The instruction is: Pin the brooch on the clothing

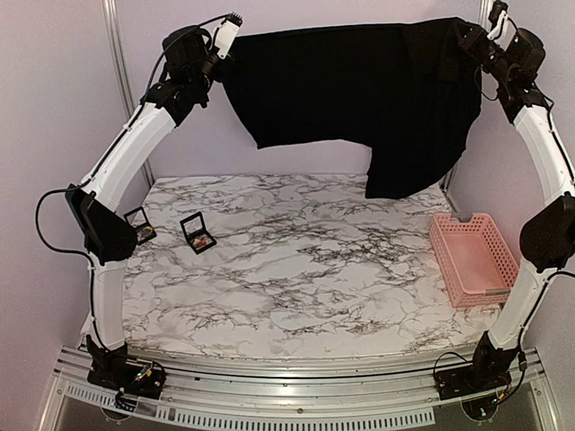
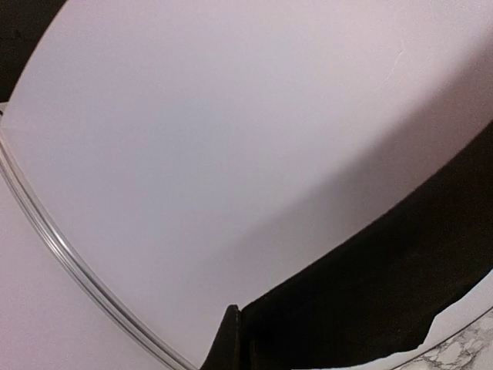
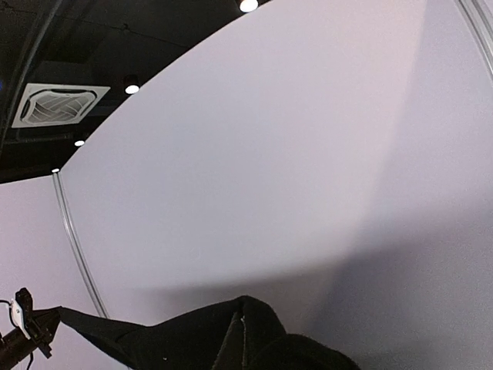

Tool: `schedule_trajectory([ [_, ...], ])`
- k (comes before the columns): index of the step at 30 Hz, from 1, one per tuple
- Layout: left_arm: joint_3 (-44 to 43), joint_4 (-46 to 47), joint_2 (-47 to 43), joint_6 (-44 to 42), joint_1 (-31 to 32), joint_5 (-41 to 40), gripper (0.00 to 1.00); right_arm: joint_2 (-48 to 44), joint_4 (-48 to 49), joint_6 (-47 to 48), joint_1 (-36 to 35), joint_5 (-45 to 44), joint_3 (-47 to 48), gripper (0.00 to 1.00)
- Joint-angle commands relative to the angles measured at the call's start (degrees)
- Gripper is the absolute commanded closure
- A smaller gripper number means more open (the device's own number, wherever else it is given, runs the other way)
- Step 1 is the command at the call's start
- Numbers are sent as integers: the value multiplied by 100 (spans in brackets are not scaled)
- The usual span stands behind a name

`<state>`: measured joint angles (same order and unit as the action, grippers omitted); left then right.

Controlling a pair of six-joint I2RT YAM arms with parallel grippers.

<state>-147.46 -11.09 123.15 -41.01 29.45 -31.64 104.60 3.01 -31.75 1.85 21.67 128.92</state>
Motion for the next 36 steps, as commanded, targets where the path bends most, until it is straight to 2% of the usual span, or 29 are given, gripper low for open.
schedule_trajectory([
  [1, 652, -550, -160, 37, -96, 102, 100, -709, -1172, 617, 35, 175, -1374, 100],
  [4, 2100, -1013, -782, 153, -97, 383, 100, -1443, -1839, 513, 14, 530, -2890, 100],
  [9, 5110, -1366, -1929, 259, -46, 1016, 100, -2803, -2788, -206, -148, 1037, -5861, 100],
  [12, 6620, -1447, -2536, 240, -9, 1297, 100, -3253, -3771, -512, -470, 1266, -6804, 100],
  [15, 7678, -1506, -2978, 296, 25, 1413, 100, -3526, -4534, -757, -610, 1525, -7468, 100],
  [20, 8402, -1766, -3408, 390, 137, 1851, 100, -3921, -5441, -880, -779, 1575, -8012, 100],
  [28, 8864, -2864, -3840, 469, 529, 2271, 100, -4279, -6219, -990, -941, 1723, -8686, 100],
  [32, 9151, -3355, -4102, 555, 658, 2475, 100, -4289, -7029, -844, -1007, 1523, -8571, 100],
  [36, 9527, -3612, -4346, 584, 880, 2605, 100, -4377, -7425, -746, -1019, 1435, -8556, 100],
])
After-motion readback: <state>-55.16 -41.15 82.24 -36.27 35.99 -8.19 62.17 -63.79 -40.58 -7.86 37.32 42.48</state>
